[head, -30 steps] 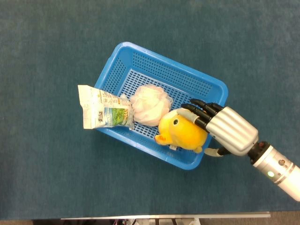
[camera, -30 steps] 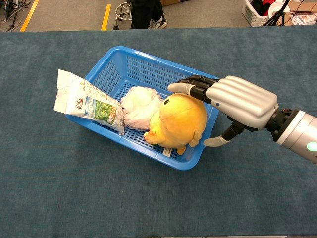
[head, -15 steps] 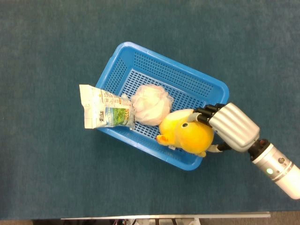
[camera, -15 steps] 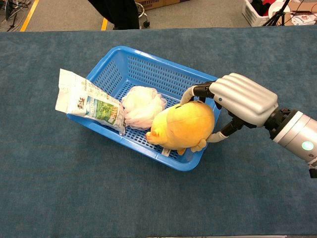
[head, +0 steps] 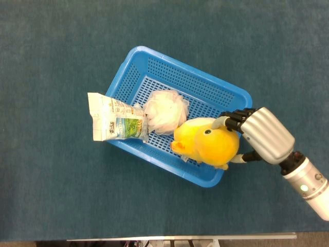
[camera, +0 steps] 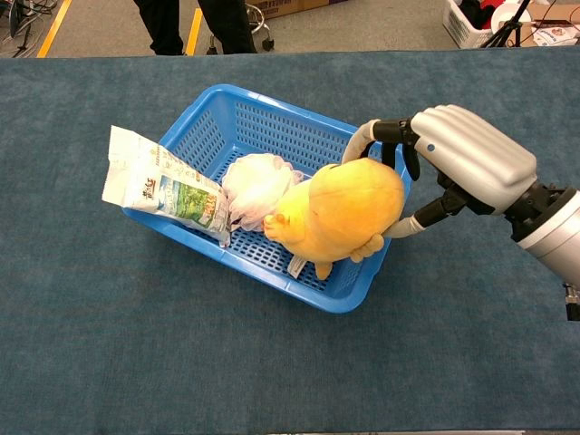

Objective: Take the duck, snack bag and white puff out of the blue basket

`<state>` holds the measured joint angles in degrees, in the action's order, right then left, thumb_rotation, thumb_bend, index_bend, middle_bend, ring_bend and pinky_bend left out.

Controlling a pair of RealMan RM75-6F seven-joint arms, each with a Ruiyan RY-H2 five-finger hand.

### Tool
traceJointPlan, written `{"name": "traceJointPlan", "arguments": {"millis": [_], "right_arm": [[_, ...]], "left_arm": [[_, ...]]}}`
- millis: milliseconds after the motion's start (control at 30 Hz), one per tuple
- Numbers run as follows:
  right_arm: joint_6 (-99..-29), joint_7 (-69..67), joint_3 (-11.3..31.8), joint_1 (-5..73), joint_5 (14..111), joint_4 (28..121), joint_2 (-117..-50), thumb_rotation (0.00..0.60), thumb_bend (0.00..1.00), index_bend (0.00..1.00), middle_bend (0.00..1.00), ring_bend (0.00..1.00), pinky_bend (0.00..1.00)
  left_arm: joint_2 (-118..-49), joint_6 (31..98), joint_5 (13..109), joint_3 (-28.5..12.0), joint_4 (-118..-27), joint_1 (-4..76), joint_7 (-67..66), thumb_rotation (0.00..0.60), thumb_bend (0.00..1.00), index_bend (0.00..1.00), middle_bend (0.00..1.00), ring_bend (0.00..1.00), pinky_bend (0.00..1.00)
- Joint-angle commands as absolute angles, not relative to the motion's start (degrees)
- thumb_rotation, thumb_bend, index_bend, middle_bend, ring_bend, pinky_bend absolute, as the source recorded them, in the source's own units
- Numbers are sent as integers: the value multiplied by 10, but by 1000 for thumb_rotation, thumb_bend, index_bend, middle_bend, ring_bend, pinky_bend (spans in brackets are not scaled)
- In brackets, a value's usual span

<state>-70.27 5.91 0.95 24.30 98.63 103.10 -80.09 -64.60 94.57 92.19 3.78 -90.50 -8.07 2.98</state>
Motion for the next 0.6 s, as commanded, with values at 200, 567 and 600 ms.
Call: {"name": "traceJointPlan", "arguments": {"millis": [200,567,600], "right_arm": [[-759,83,18,227,1022,1093,-748,600,0,535,580,526,636],[-832,170,-1,168,1067,1182,-637,600,0,535,581,526,636],[-838,176,-4,161,1069,1188,-626,600,0,535,581,526,636]], "left_arm": [[-645,945,924,37,-910,-78,25,600,312,435,286,231,416],[-643,943,930,35,-922,-73,13,600,312,436,285,231,422],[-643,943,931,35,-923,-73,11,600,312,436,285,231,422]]}}
